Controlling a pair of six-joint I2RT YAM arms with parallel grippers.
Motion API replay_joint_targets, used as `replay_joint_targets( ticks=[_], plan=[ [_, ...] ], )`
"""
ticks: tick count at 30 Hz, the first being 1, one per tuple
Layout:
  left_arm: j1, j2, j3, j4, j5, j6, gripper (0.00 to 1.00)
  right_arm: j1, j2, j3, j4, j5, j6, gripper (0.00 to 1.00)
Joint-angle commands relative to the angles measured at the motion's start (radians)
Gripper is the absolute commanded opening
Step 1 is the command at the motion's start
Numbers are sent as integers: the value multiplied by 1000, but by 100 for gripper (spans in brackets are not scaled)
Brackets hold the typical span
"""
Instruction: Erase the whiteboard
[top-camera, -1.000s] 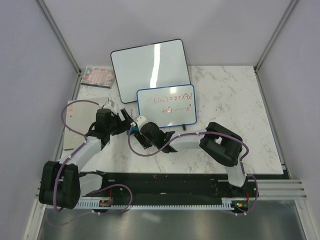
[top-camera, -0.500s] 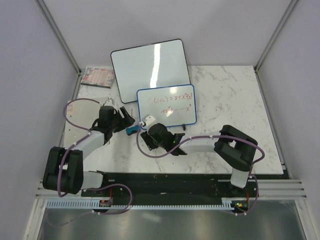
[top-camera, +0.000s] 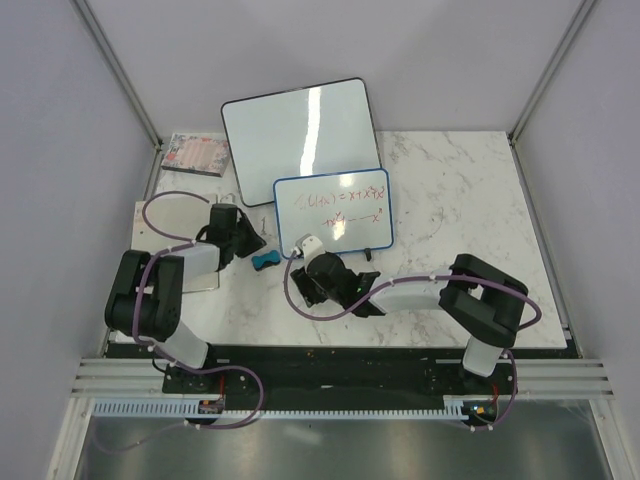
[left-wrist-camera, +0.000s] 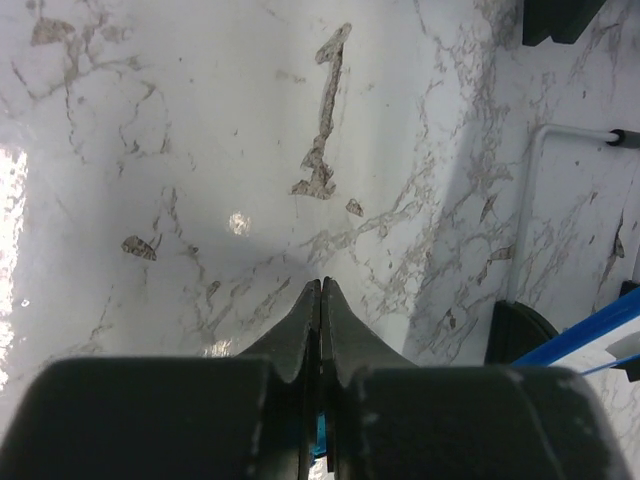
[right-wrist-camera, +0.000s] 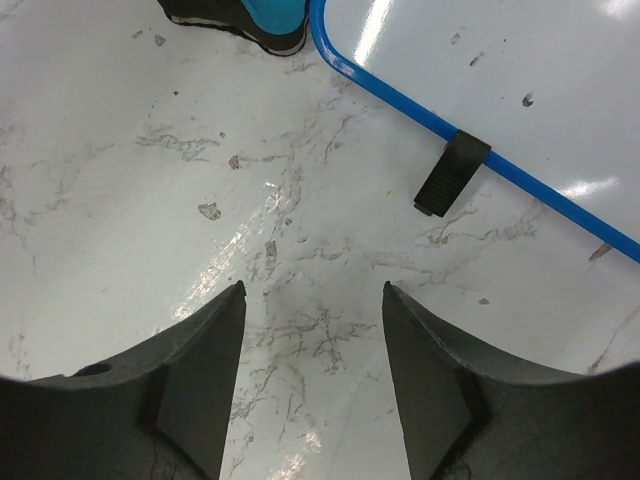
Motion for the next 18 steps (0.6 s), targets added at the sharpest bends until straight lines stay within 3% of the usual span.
replay_joint_targets(
  ticks=[1,18],
  plan=[
    [-6,-2,-29,31,31,-45,2,-3,-49,-7,34,23,48,65],
    [-92,-227,-140,-104,181,-125,2,-4,-1,15,135,-121,183,68]
  ],
)
